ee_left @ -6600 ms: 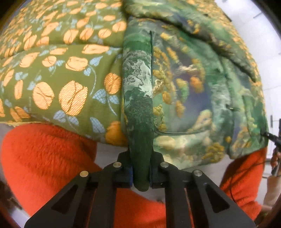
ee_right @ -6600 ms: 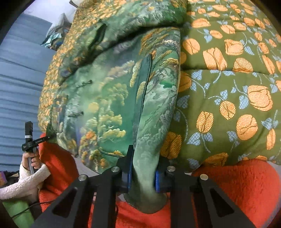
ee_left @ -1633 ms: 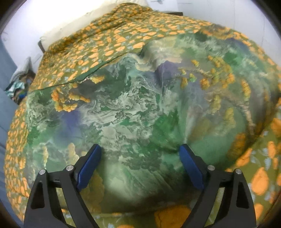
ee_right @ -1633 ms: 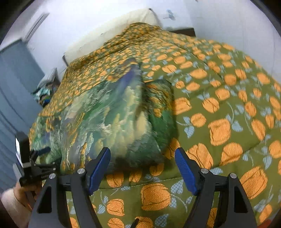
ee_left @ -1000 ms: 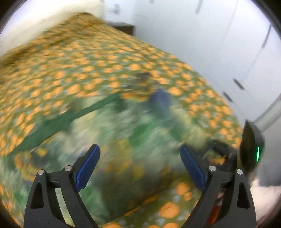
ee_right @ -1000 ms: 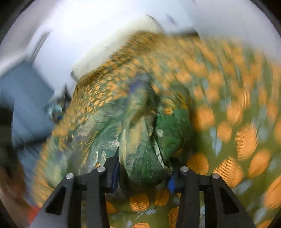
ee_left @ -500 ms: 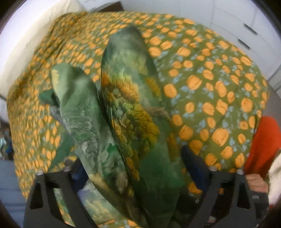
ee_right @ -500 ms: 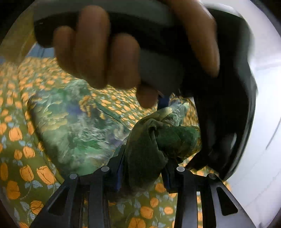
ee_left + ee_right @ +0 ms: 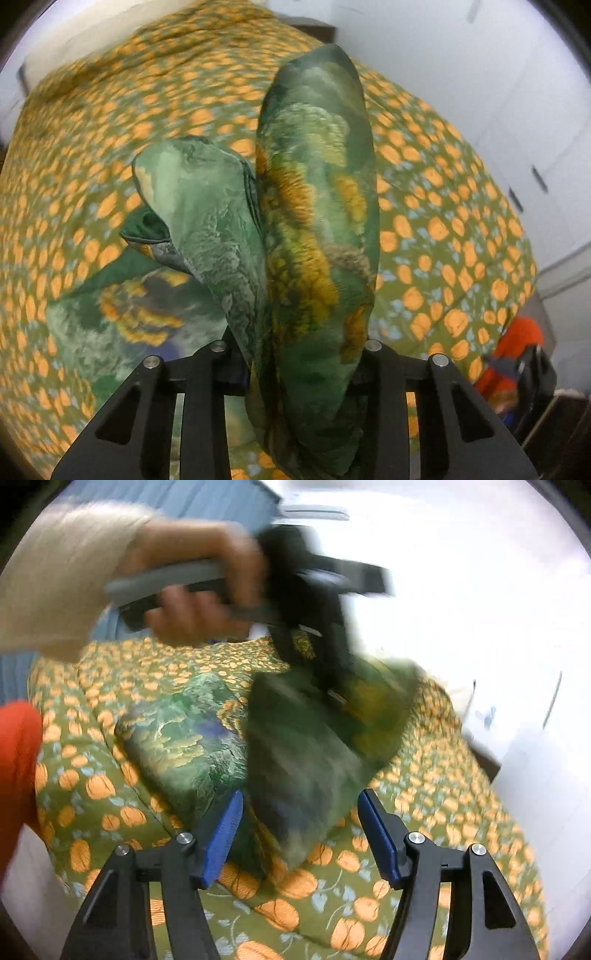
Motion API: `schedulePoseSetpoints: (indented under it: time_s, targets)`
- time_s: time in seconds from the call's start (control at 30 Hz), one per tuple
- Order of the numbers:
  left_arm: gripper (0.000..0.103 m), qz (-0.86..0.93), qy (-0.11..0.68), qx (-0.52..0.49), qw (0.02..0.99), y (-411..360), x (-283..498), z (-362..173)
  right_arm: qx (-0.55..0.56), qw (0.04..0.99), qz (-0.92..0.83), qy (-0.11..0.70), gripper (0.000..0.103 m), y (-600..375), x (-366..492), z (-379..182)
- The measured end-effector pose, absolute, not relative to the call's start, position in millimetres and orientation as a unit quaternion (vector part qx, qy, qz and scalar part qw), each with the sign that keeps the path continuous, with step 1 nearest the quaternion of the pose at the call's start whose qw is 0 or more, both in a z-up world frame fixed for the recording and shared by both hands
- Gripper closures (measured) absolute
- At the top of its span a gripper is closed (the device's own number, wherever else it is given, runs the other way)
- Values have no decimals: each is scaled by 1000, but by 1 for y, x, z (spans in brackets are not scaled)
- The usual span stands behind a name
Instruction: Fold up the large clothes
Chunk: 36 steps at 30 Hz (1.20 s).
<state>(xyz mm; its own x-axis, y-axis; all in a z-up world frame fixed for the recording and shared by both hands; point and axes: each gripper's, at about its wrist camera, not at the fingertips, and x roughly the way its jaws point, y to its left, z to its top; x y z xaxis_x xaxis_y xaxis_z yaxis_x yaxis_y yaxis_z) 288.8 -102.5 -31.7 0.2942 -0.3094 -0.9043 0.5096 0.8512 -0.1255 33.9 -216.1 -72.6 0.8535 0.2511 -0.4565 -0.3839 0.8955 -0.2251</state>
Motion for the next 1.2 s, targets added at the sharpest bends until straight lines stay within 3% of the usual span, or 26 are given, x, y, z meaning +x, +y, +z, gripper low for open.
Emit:
schedulePoseSetpoints:
  time_s: [0.37,0.7,0.93,1.2]
  targets:
    - [69,-198,526,1,827,30,289,-43,-64,941,161,291,38,-236,70,-87]
    - [68,-142,543,-84,823,129,290,-110,23,904,250,345,38,-183,160,-73]
    - [65,-145,545,-127,816,157,289,-143,-13,858,339,385,39,-96,200,-110]
    - [60,-156,541,-181,807,177,291,-180,-47,842,309,441,38,-76,213,-162]
